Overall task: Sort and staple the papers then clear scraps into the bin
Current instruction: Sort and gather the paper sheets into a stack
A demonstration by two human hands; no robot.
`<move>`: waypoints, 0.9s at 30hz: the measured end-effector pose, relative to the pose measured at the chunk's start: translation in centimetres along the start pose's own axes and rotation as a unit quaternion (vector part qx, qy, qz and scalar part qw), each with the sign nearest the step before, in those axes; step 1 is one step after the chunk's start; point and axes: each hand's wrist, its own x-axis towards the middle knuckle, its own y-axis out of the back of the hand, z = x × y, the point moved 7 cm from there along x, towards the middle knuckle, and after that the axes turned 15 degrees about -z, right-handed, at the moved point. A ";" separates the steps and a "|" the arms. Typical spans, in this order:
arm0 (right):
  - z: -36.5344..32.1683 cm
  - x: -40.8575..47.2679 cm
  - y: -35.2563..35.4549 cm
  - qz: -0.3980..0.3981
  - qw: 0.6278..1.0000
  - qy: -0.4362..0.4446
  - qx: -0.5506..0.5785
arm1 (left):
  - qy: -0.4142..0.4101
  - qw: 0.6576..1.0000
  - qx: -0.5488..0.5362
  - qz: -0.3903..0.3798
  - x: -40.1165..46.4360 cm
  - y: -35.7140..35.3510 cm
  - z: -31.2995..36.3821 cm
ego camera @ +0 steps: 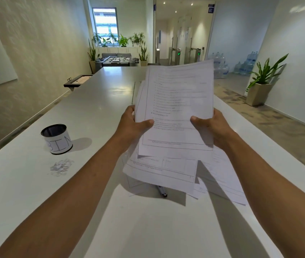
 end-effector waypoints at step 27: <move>-1.0 -4.8 2.7 0.199 0.956 0.112 -0.183 | -0.113 0.991 0.058 0.046 2.0 -5.6 -1.2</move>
